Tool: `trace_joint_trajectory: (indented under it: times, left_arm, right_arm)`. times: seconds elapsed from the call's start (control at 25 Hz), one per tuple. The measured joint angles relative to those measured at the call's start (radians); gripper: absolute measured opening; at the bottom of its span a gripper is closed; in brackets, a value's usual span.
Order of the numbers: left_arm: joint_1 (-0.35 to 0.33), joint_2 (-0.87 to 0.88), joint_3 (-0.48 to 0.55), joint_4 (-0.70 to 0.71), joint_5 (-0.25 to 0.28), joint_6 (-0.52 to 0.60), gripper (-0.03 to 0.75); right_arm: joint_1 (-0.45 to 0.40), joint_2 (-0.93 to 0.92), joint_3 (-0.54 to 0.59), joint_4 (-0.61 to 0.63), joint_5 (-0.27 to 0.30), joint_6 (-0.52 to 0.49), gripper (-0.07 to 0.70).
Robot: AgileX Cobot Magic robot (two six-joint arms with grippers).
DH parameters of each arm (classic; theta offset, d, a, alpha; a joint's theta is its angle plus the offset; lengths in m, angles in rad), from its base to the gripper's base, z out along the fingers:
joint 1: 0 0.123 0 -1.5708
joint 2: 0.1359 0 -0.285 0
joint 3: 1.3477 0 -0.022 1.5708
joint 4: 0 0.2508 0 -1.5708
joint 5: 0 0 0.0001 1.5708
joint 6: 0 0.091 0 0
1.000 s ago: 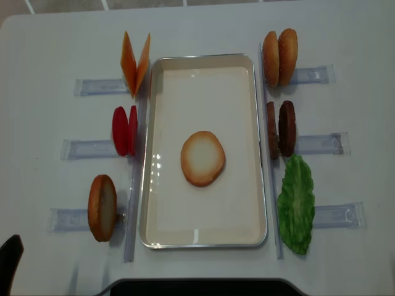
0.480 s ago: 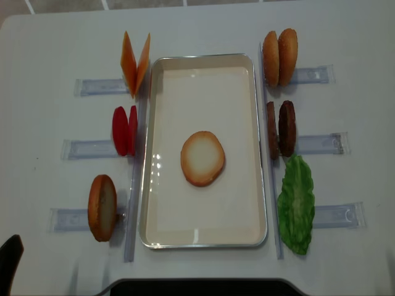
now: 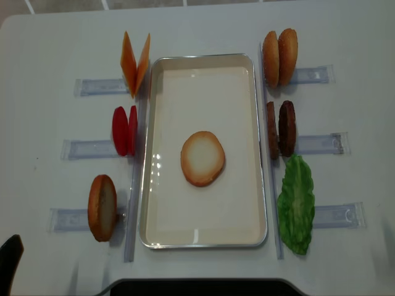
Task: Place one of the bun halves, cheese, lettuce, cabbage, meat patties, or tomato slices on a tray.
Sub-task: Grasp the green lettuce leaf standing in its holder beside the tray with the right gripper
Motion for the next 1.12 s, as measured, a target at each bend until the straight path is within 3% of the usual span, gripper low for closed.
trace_joint_trajectory:
  times: [0.4,1.12]
  left_arm:
    - [0.000,0.000,0.000,0.000,0.000,0.000,0.517]
    - [0.000,0.000,0.000,0.000,0.000,0.000,0.517]
  right_arm:
    - [0.000,0.264,-0.063,-0.014,0.005,-0.007,0.412]
    - [0.000,0.460,-0.086,-0.085,0.118,0.012,0.412]
